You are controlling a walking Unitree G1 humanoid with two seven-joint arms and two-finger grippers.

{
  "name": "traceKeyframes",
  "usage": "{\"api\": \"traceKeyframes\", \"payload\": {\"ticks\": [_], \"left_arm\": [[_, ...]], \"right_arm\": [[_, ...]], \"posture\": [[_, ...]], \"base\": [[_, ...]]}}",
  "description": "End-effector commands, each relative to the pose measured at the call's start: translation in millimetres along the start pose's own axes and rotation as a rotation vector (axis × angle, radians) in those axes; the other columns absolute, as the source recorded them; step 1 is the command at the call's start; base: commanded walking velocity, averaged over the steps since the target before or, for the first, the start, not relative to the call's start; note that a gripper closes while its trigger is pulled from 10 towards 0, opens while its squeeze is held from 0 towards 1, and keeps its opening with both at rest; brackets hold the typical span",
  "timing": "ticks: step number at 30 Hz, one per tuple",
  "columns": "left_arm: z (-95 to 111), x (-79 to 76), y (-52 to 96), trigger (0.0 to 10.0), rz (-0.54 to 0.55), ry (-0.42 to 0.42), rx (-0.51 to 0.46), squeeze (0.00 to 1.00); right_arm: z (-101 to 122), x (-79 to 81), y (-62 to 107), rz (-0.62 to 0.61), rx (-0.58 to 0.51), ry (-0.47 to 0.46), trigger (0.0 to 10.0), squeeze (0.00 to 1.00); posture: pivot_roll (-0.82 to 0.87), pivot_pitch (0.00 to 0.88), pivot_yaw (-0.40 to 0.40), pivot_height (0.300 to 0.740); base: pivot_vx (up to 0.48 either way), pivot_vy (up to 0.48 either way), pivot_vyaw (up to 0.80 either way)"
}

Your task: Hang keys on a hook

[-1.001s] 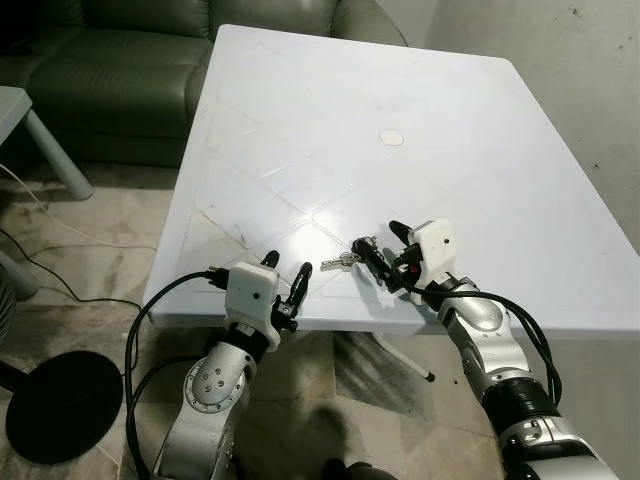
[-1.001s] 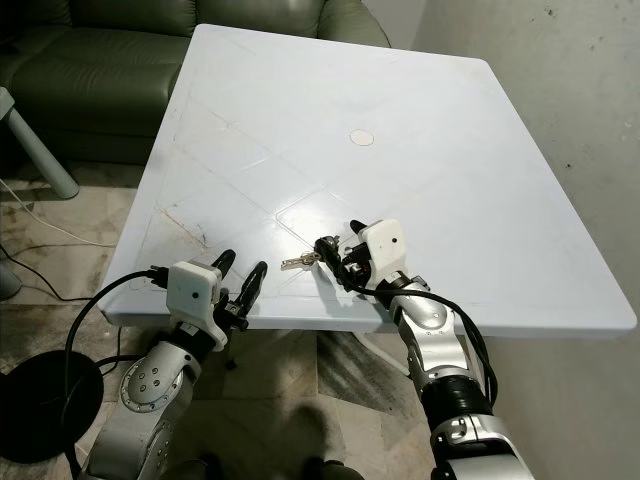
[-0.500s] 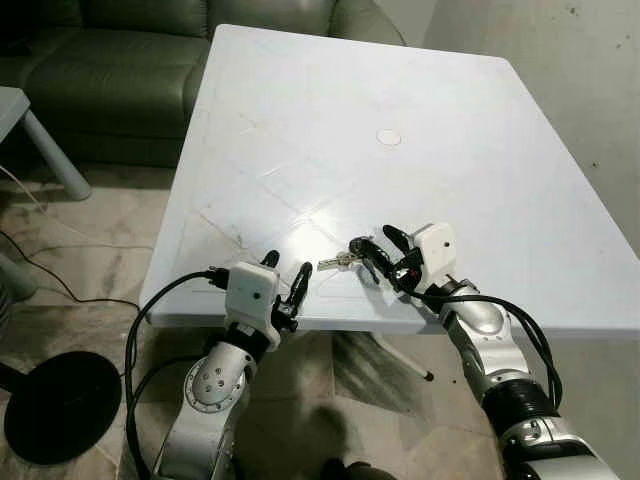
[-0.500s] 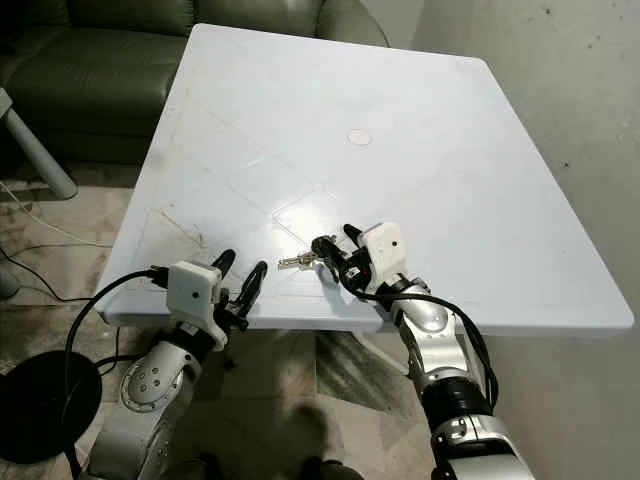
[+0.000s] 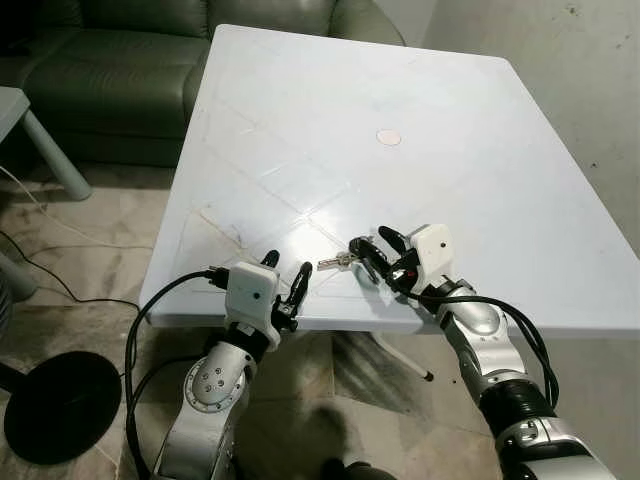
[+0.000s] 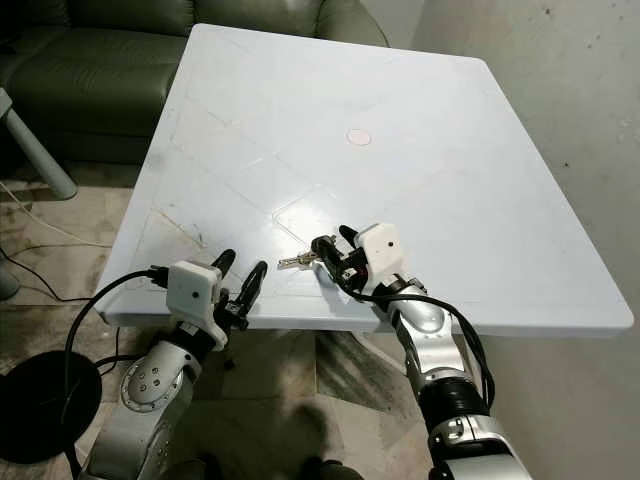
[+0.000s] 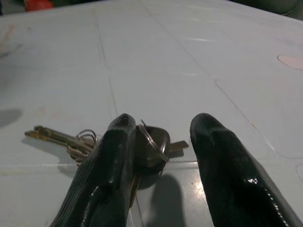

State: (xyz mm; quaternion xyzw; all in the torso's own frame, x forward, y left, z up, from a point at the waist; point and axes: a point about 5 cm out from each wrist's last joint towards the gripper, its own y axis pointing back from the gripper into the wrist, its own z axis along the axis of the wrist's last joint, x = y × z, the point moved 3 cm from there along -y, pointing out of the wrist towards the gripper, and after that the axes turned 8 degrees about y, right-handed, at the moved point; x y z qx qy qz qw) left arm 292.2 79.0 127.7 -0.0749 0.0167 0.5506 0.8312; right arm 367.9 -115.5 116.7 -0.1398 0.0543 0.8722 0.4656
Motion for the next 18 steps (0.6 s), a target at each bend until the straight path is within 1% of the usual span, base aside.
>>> {"api": "traceKeyframes", "payload": {"ticks": [1, 14, 15, 16, 17, 18], "left_arm": [[4.4, -3.0, -0.7, 10.0, -0.004, -0.002, -0.013, 0.00], [4.5, -3.0, -1.5, 10.0, -0.003, -0.001, -0.016, 0.00], [4.5, -3.1, -1.6, 10.0, -0.003, -0.001, -0.016, 0.00], [4.6, -3.2, -1.7, 10.0, -0.003, -0.001, -0.017, 0.00], [4.7, -3.2, -1.7, 10.0, -0.003, -0.001, -0.017, 0.00], [4.8, -3.2, -1.8, 10.0, -0.003, -0.002, -0.017, 0.00]], "right_arm": [[-5.5, 1.7, -0.4, 0.007, 0.037, 0.004, 10.0, 0.00], [-9.6, 0.2, -1.3, -0.020, 0.079, 0.012, 10.0, 0.00], [-8.8, 0.1, -1.3, -0.018, 0.075, 0.015, 4.9, 0.00], [-8.2, 0.1, -1.4, -0.016, 0.073, 0.018, 4.2, 0.00], [-6.7, 0.1, -0.7, -0.017, 0.056, 0.011, 0.0, 0.00], [-5.0, 0.4, -0.1, -0.016, 0.041, 0.014, 0.0, 0.00]], "posture": [[0.05, 0.193, -0.123, 0.740], [0.05, 0.191, -0.124, 0.740], [0.05, 0.191, -0.124, 0.740], [0.05, 0.190, -0.124, 0.740], [0.05, 0.190, -0.124, 0.740], [0.05, 0.190, -0.124, 0.740]], "base": [[0.000, 0.000, 0.00], [0.000, 0.000, 0.00], [0.000, 0.000, 0.00], [0.000, 0.000, 0.00], [0.000, 0.000, 0.00], [0.000, 0.000, 0.00]]}}
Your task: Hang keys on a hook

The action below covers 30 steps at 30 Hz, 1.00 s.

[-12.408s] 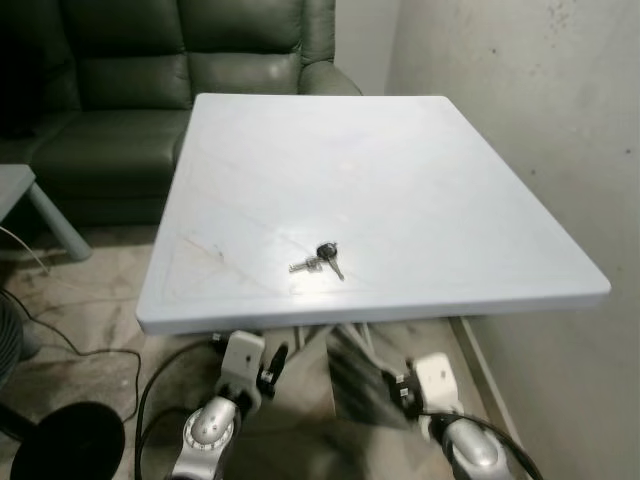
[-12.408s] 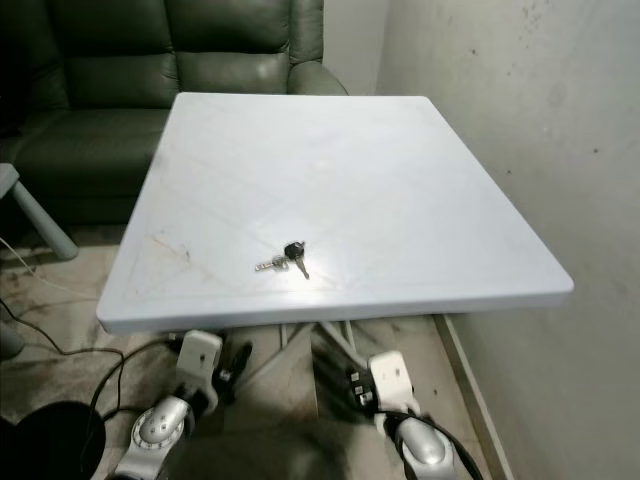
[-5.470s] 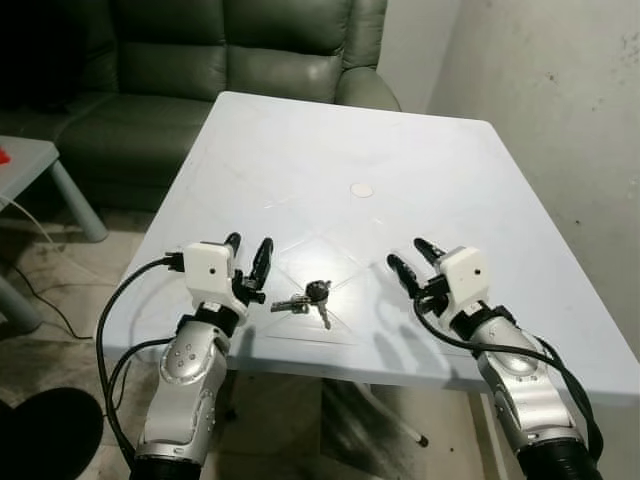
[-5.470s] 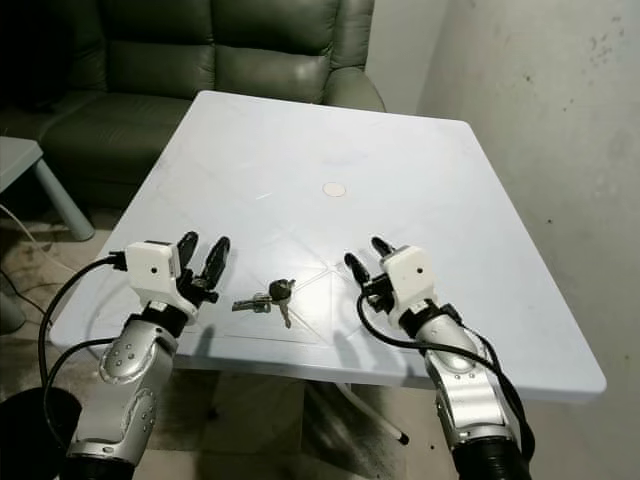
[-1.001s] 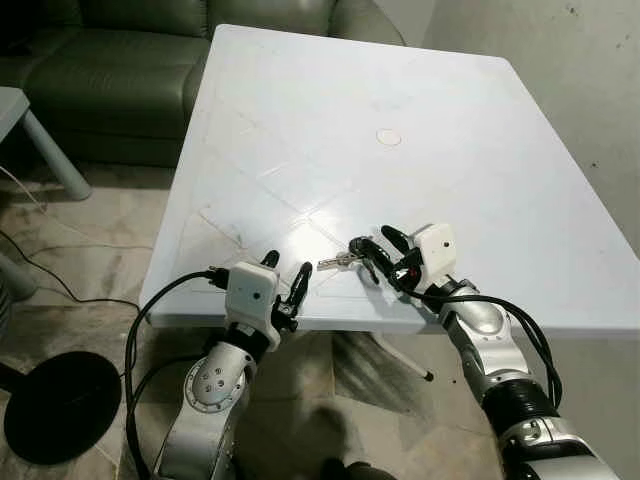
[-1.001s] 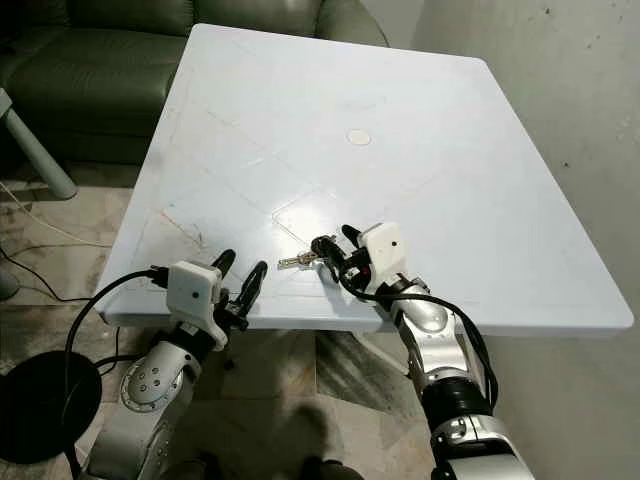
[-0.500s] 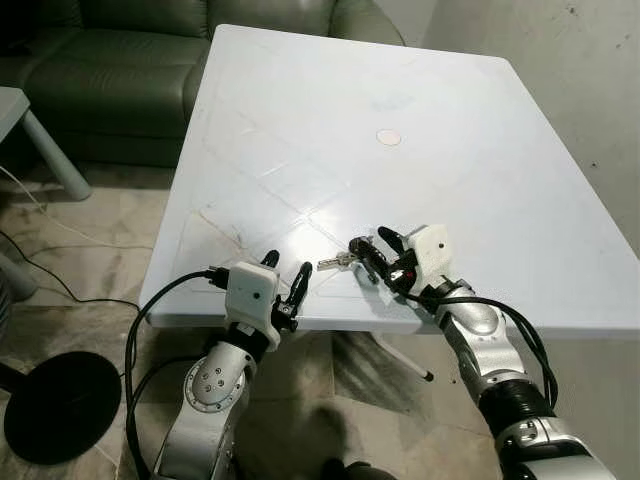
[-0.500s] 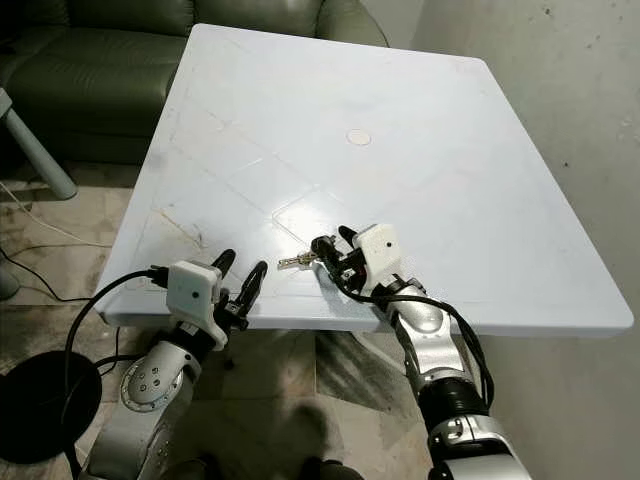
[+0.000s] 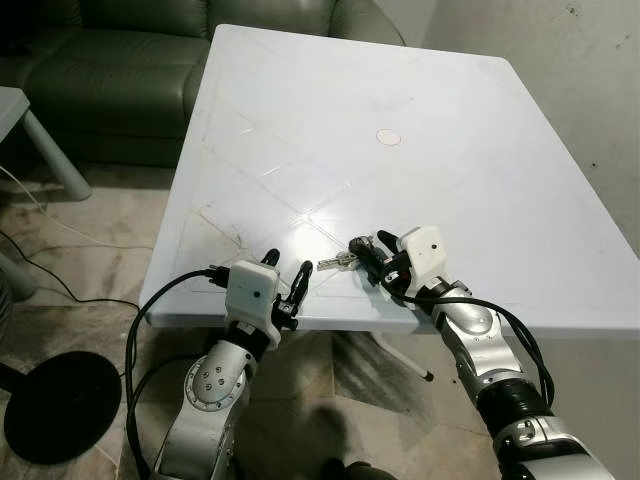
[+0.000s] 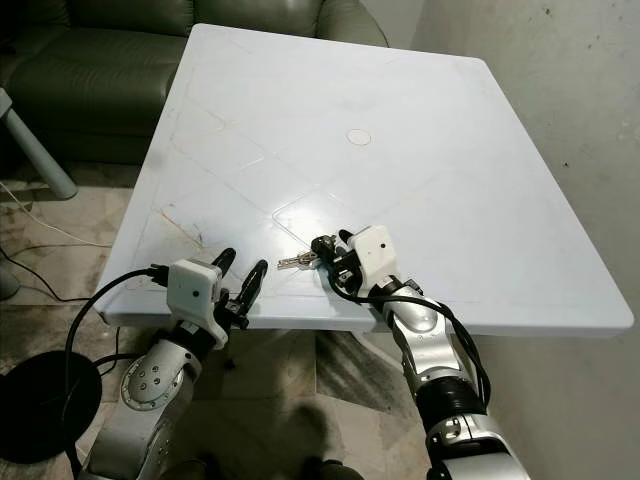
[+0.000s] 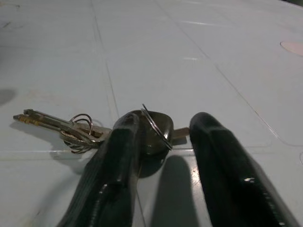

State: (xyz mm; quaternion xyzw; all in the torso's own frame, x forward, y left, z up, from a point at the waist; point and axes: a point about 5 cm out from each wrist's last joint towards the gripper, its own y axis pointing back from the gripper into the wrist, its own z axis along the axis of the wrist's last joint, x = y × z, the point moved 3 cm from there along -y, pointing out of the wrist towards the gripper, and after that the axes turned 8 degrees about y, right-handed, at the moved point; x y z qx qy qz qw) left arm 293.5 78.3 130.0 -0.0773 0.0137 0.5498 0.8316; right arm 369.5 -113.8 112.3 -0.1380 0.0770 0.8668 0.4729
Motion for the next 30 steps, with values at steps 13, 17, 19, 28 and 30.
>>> {"api": "traceKeyframes", "payload": {"ticks": [13, 17, 19, 28, 30], "left_arm": [[3, -2.1, -1.1, 10.0, 0.002, 0.001, -0.013, 0.00], [4, -2.0, -1.4, 10.0, 0.004, 0.007, -0.016, 0.00], [4, -1.7, -1.7, 10.0, 0.004, 0.008, -0.017, 0.00], [10, 2.2, -9.3, 10.0, 0.013, 0.006, -0.036, 0.00], [13, 5.0, -13.6, 10.0, 0.020, -0.004, -0.048, 0.00]], "right_arm": [[-6, -1.6, 3.0, 0.007, 0.030, 0.004, 0.0, 0.00], [-6, -3.7, 3.4, -0.004, 0.028, -0.019, 0.0, 0.00], [-5, -3.2, 3.3, 0.012, 0.021, -0.041, 0.0, 0.00], [13, -11.8, -1.0, -0.003, -0.067, -0.165, 0.0, 0.00], [21, -20.4, -3.9, -0.046, -0.097, -0.251, 0.0, 0.00]], "posture": [[0.05, 0.189, -0.123, 0.740], [0.05, 0.188, -0.124, 0.740], [0.05, 0.186, -0.123, 0.740], [0.04, 0.161, -0.115, 0.740], [0.04, 0.153, -0.113, 0.740]], "base": [[0.000, 0.000, 0.00], [0.000, 0.000, 0.00], [0.000, 0.000, 0.00], [0.000, 0.000, 0.00], [0.000, 0.000, 0.00]]}}
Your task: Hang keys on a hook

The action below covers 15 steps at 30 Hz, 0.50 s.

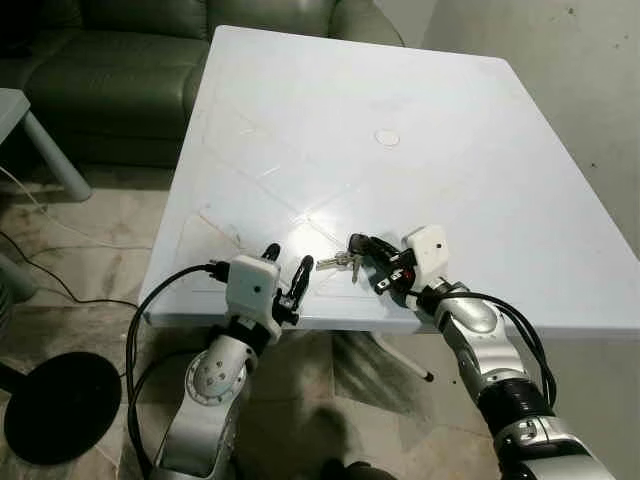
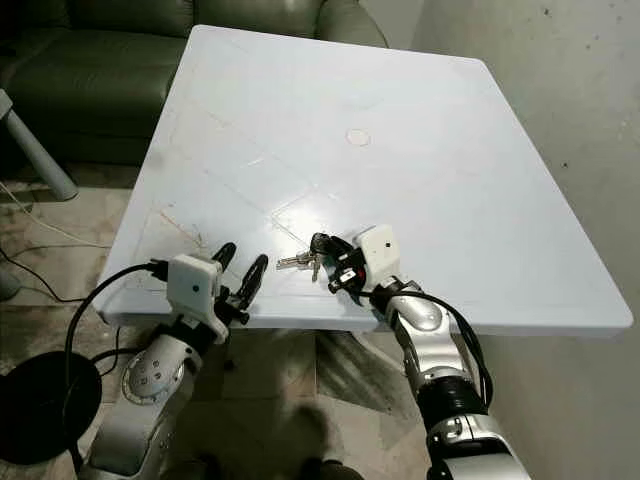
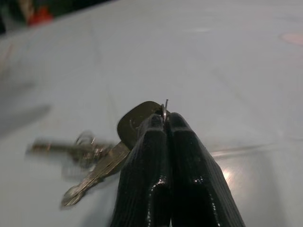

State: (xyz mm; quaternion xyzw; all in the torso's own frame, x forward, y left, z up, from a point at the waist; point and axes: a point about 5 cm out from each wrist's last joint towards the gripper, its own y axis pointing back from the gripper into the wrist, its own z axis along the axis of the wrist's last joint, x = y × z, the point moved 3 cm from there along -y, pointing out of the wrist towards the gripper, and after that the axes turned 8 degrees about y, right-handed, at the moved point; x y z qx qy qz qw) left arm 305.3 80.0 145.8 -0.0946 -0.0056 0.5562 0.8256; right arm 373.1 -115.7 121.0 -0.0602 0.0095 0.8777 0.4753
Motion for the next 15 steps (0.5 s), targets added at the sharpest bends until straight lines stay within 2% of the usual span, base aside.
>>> {"api": "traceKeyframes", "payload": {"ticks": [1, 2, 3, 5, 6, 7, 8, 9, 10, 11, 13, 14, 15], "left_arm": [[-1, 1.5, -3.1, 10.0, 0.009, 0.007, -0.001, 0.00], [1, 3.0, -5.0, 10.0, 0.011, 0.004, -0.005, 0.00], [3, 5.6, -8.5, 10.0, 0.015, -0.001, -0.013, 0.00], [6, 8.8, -12.5, 10.0, 0.023, -0.007, -0.018, 0.00], [11, 13.7, -18.9, 10.0, 0.029, -0.027, -0.033, 0.00], [14, 16.7, -21.9, 10.0, 0.035, -0.035, -0.040, 0.00], [14, 16.7, -21.9, 10.0, 0.035, -0.035, -0.040, 0.00], [17, 22.0, -26.9, 10.0, 0.047, -0.043, -0.049, 0.00], [17, 22.0, -26.9, 10.0, 0.047, -0.043, -0.049, 0.00], [21, 28.5, -32.2, 10.0, 0.066, -0.056, -0.055, 0.00], [24, 34.2, -36.1, 10.0, 0.084, -0.071, -0.060, 0.00], [27, 37.3, -38.1, 10.0, 0.091, -0.076, -0.069, 0.00], [29, 39.1, -39.5, 10.0, 0.093, -0.075, -0.073, 0.00]], "right_arm": [[20, -13.4, -3.3, -0.052, -0.073, -0.069, 0.0, 0.00], [24, -16.7, -4.3, -0.072, -0.088, -0.094, 0.0, 0.00], [28, -24.7, -5.4, -0.130, -0.096, -0.106, 0.7, 0.00], [31, -31.0, -6.3, -0.166, -0.099, -0.126, 0.7, 0.00], [39, -42.4, -6.4, -0.231, -0.122, -0.179, 0.6, 0.00], [43, -46.8, -5.9, -0.251, -0.139, -0.204, 0.8, 0.00], [43, -46.8, -5.9, -0.251, -0.139, -0.204, 0.8, 0.00], [48, -54.5, -4.5, -0.292, -0.146, -0.237, 3.3, 0.00], [48, -54.5, -4.5, -0.292, -0.146, -0.237, 3.3, 0.00], [49, -65.6, -1.7, -0.364, -0.104, -0.168, 10.0, 0.00], [49, -73.4, 1.2, -0.415, -0.050, -0.023, 10.0, 0.00], [49, -74.0, 2.1, -0.412, 0.007, 0.150, 10.0, 0.00], [48, -72.1, 2.2, -0.384, 0.045, 0.265, 10.0, 0.00]], "posture": [[0.04, 0.153, -0.113, 0.740], [0.04, 0.147, -0.112, 0.740], [0.04, 0.141, -0.109, 0.740], [0.04, 0.135, -0.109, 0.740], [0.04, 0.125, -0.105, 0.740], [0.04, 0.116, -0.104, 0.740], [0.04, 0.116, -0.104, 0.740], [0.03, 0.104, -0.102, 0.740], [0.03, 0.104, -0.102, 0.740], [0.03, 0.096, -0.103, 0.740], [0.03, 0.093, -0.102, 0.740], [0.03, 0.093, -0.102, 0.740], [0.03, 0.081, -0.100, 0.740]], "base": [[0.000, 0.000, 0.00], [0.000, 0.000, 0.00], [0.000, 0.000, 0.00], [0.000, 0.000, 0.00], [0.000, 0.000, 0.00], [0.000, 0.000, 0.00], [0.000, 0.000, 0.00], [0.000, 0.000, 0.00], [0.000, 0.000, 0.00], [0.000, 0.000, 0.00], [0.000, 0.000, 0.00], [0.000, 0.000, 0.00], [0.000, 0.000, 0.00]]}}
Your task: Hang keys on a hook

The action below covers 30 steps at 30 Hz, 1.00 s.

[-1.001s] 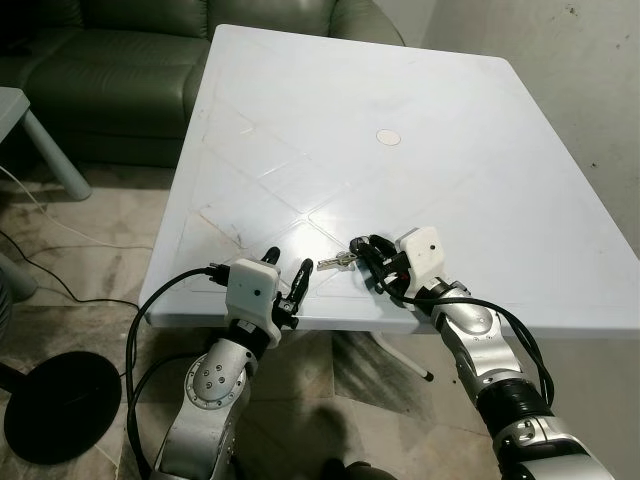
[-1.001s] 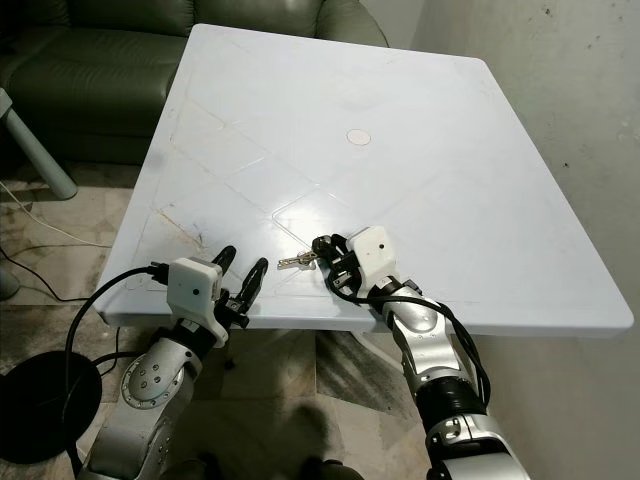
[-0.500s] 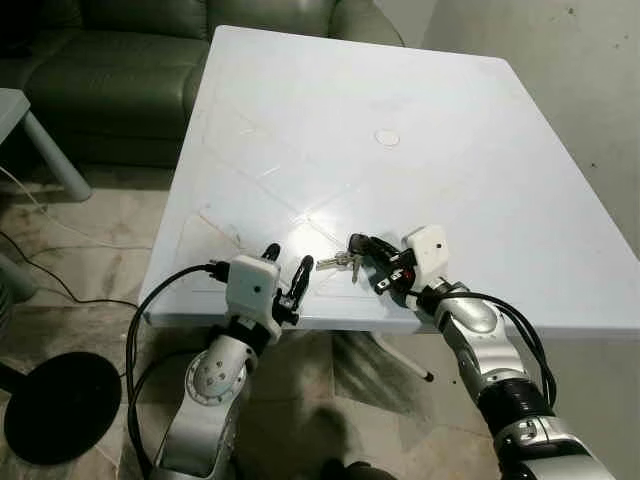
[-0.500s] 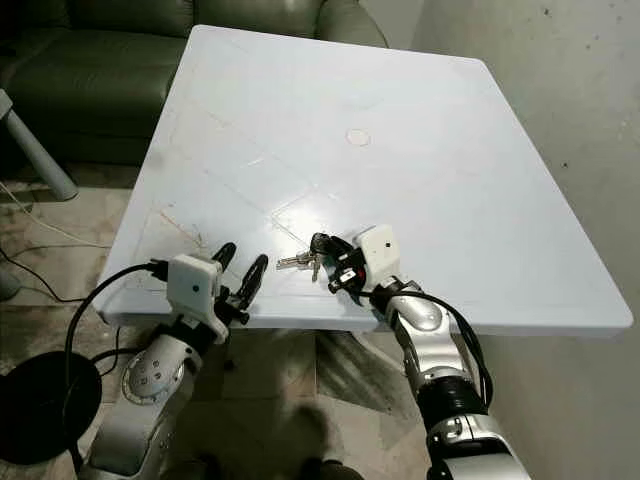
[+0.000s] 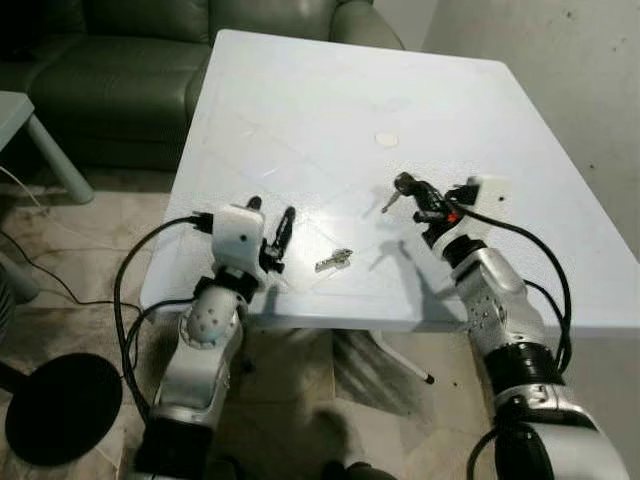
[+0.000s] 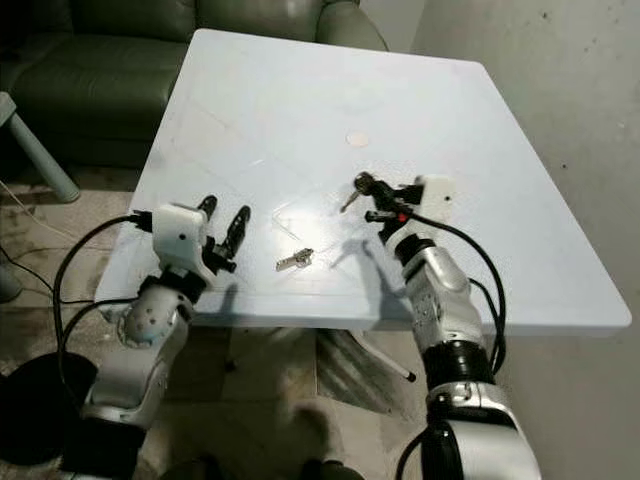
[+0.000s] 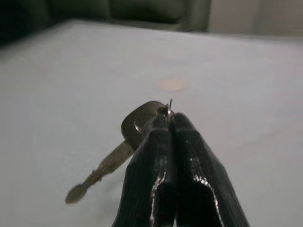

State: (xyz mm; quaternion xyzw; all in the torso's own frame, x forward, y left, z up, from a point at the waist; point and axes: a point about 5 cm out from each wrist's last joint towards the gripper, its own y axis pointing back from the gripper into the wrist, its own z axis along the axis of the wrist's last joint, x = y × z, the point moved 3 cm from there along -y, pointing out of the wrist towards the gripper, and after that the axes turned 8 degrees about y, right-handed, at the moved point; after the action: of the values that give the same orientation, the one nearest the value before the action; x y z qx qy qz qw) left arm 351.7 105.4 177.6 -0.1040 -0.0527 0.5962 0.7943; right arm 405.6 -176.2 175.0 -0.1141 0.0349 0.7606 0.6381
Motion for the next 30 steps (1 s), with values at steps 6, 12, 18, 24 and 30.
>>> {"api": "traceKeyframes", "payload": {"ticks": [6, 12, 18, 24, 30], "left_arm": [[2, 4.7, -5.9, 10.0, 0.004, 0.013, -0.024, 0.00], [-1, -3.2, -5.3, 10.0, -0.015, 0.016, -0.024, 0.00], [-1, -3.8, -7.4, 10.0, -0.016, 0.019, -0.035, 0.00], [1, -1.8, -7.2, 10.0, -0.011, 0.019, -0.042, 0.00], [-1, -2.3, -6.5, 10.0, -0.011, 0.022, -0.043, 0.00]], "right_arm": [[-11, 16.4, 16.6, 0.380, 0.066, 0.763, 10.0, 0.00], [-13, 5.8, 24.9, 0.491, 0.105, 0.962, 10.0, 0.00], [-9, 11.4, 31.3, 0.597, 0.118, 0.785, 10.0, 0.00], [-33, -6.5, 57.4, 0.796, 0.316, 0.898, 10.0, 0.00], [-31, -62.0, 54.5, 0.671, 0.503, 1.263, 10.0, 0.00]], "posture": [[0.02, 0.067, -0.099, 0.740], [0.02, 0.058, -0.102, 0.740], [0.02, 0.054, -0.107, 0.740], [0.02, 0.054, -0.108, 0.740], [0.01, 0.061, -0.114, 0.740]], "base": [[0.000, 0.000, 0.00], [0.000, 0.000, 0.00], [0.000, 0.000, 0.00], [0.000, 0.000, 0.00], [0.000, 0.000, 0.00]]}}
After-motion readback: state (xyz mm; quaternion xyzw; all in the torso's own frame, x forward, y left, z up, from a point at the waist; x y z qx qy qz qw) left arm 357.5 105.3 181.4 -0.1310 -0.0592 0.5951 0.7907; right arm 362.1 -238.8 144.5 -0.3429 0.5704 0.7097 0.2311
